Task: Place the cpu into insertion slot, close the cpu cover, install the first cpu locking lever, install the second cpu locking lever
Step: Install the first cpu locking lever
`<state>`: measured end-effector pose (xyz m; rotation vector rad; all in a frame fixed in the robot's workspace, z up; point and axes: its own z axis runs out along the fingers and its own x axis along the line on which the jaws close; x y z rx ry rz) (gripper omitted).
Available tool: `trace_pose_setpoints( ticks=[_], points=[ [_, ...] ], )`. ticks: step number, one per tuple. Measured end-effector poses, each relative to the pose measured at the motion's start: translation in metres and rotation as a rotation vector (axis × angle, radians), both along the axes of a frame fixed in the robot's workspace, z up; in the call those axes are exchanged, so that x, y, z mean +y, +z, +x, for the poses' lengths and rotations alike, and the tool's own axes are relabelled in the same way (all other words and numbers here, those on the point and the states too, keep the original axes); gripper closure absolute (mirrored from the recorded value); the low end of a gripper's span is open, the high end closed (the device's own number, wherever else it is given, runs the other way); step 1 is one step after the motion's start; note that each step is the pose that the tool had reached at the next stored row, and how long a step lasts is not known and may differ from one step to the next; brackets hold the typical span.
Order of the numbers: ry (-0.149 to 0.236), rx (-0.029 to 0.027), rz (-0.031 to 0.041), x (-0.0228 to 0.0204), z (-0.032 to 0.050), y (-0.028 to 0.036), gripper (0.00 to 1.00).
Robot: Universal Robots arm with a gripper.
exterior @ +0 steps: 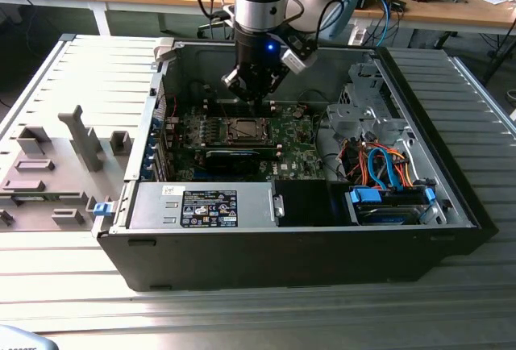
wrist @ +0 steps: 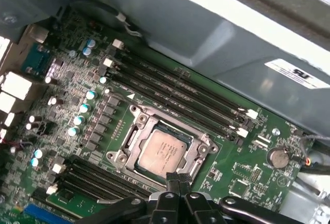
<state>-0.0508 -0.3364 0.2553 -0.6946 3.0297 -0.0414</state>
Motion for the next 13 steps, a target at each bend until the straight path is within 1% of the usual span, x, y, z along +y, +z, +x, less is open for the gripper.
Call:
trace_pose_setpoints(
  ticks=[5,13],
  points=[
    [-0.022,0.0,0.0,0.0,0.0,-0.0001,0.89],
    [-0.032,0.0,0.0,0.0,0.0,-0.0001,0.89]
  ],
)
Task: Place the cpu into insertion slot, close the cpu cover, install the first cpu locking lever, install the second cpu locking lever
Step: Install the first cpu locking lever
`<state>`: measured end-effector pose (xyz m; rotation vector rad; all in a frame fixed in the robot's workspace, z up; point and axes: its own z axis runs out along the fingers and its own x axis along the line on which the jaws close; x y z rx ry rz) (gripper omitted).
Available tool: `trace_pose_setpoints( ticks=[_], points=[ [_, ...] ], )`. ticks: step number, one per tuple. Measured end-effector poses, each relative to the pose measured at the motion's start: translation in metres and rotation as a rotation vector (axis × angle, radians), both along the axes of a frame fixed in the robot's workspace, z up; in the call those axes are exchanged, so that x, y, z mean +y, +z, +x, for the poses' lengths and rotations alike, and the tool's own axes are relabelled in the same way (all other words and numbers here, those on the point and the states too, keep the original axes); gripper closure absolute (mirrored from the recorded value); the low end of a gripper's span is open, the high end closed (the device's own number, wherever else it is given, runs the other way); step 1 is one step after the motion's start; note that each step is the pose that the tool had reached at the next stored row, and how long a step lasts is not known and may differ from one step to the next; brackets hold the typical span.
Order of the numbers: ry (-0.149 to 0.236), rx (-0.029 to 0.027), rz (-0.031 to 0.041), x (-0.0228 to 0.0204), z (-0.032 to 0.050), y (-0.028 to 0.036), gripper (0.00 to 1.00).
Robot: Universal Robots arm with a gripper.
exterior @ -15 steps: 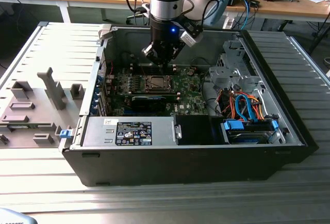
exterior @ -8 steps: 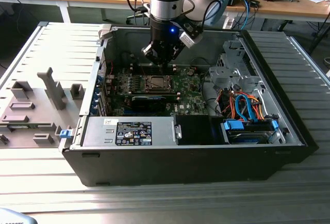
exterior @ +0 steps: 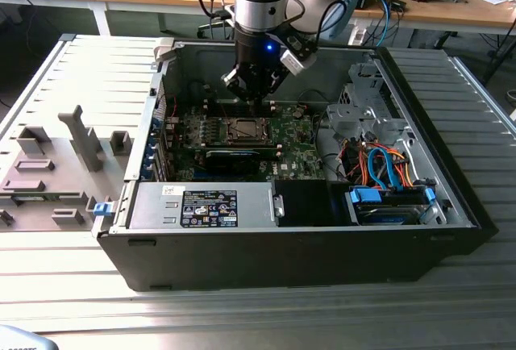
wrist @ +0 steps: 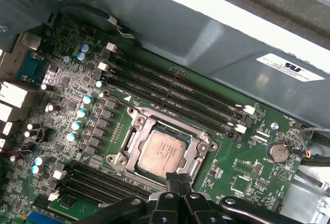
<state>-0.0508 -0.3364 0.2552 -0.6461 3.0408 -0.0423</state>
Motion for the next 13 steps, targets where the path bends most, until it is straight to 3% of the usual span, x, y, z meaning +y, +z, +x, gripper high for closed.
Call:
trace_pose_setpoints(
  ticks=[13],
  points=[
    [-0.026,0.0,-0.0001,0.0,0.0,0.0,0.89]
  ],
)
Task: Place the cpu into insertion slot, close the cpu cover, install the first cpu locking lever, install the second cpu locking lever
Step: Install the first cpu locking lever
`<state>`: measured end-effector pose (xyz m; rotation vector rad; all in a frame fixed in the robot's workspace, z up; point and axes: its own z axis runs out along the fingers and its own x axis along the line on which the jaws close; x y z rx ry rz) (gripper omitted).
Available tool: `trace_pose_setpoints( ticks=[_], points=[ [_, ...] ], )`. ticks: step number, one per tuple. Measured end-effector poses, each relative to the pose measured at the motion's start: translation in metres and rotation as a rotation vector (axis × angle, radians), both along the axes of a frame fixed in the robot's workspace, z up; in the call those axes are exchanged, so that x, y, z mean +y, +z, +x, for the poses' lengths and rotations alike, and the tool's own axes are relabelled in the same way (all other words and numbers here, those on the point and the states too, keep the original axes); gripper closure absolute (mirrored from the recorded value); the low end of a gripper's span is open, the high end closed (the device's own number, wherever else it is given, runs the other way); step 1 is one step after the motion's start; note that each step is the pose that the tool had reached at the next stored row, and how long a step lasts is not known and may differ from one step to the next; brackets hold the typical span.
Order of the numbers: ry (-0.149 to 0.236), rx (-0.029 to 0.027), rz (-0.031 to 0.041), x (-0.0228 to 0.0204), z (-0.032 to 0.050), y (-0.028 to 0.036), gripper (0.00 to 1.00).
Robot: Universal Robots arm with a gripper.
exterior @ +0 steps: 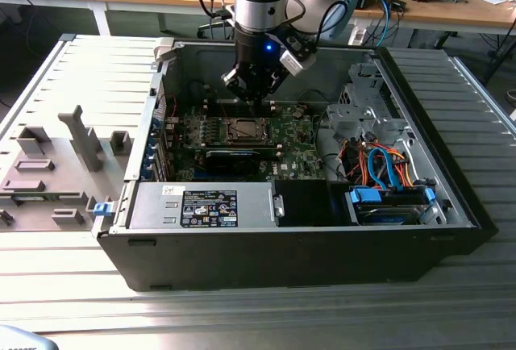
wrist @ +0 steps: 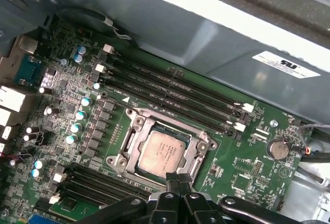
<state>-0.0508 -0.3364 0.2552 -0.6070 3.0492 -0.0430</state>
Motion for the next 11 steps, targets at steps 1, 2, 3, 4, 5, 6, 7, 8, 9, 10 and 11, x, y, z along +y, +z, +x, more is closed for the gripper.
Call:
trace_pose_setpoints(
  ticks=[1,2,3,4,5,6,7,8,9,10,11],
  points=[
    [-0.002,0.0,0.0,0.0,0.0,0.0,0.89],
    [-0.005,0.0,0.0001,0.0,0.0,0.0,0.89],
    [-0.008,0.0,0.0,0.0,0.0,0.0,0.89],
    [-0.011,0.0,0.0,0.0,0.0,0.0,0.89],
    [-0.013,0.0,0.0001,0.0,0.0,0.0,0.89],
    [-0.017,0.0,0.0001,0.0,0.0,0.0,0.89],
    [-0.019,0.0,0.0,0.0,0.0,0.0,0.89],
    [-0.023,0.0,0.0,0.0,0.0,0.0,0.89],
    [-0.025,0.0,0.0001,0.0,0.0,0.0,0.89],
    [-0.028,0.0,0.0001,0.0,0.0,0.0,0.89],
    [-0.031,0.0,0.0001,0.0,0.0,0.0,0.89]
  ],
)
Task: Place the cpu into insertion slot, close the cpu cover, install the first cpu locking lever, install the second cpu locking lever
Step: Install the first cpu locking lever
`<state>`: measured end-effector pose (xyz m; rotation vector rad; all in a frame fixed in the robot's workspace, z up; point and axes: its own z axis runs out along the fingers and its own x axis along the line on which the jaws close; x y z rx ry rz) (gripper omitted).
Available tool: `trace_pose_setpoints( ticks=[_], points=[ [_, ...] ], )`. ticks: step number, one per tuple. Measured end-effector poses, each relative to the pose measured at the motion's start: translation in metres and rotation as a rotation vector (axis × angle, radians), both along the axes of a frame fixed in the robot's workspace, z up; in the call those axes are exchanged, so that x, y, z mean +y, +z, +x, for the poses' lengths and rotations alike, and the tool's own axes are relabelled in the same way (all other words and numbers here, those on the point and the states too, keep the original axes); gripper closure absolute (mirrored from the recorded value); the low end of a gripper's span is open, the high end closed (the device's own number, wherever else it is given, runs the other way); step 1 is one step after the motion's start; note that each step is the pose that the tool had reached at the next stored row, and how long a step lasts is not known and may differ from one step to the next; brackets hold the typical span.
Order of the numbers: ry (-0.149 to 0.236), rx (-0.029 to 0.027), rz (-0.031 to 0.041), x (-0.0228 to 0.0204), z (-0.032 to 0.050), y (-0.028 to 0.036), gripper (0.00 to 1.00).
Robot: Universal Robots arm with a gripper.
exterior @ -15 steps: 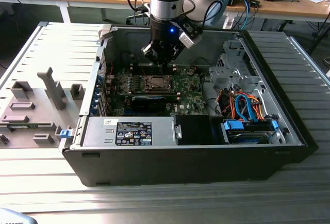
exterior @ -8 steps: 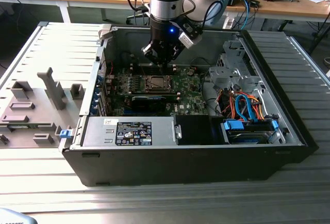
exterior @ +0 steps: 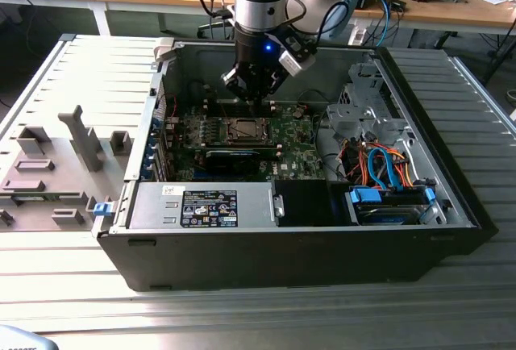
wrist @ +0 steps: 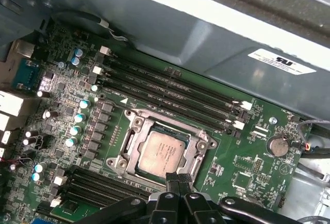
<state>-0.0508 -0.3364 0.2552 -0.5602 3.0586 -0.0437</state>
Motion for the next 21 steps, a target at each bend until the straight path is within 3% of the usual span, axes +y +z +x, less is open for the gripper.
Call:
trace_pose_setpoints(
  ticks=[21],
  points=[
    [-0.058,0.0,-0.0001,0.0,0.0,0.0,0.89]
  ],
)
